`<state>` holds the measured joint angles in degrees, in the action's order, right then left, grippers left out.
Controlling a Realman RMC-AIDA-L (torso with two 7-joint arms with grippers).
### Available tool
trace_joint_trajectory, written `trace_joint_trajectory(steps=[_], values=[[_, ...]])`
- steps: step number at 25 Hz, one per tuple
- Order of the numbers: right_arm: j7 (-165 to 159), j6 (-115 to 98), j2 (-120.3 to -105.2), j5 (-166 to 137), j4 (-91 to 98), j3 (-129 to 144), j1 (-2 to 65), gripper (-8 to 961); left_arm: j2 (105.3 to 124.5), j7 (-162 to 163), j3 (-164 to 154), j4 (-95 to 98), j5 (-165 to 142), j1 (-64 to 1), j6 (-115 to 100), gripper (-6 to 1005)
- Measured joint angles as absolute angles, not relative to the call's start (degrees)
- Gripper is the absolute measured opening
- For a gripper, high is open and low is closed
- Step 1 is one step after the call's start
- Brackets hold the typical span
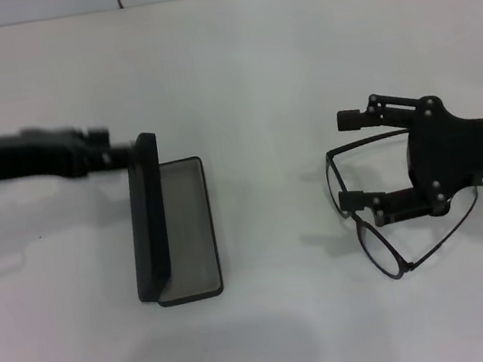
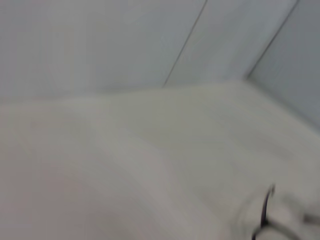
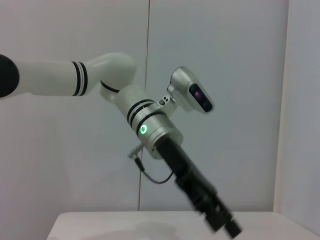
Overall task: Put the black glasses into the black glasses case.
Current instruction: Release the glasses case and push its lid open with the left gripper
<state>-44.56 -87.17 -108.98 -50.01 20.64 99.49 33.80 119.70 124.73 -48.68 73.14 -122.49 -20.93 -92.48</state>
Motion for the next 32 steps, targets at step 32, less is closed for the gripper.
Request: trace_joint_trajectory(steps=[32], values=[[-44.4,-85.9,-110.22,-50.0,20.6,99.5,33.8,885,119.74,138.6,-63.4,73.3,-133.7,-23.8,-86.5,735]])
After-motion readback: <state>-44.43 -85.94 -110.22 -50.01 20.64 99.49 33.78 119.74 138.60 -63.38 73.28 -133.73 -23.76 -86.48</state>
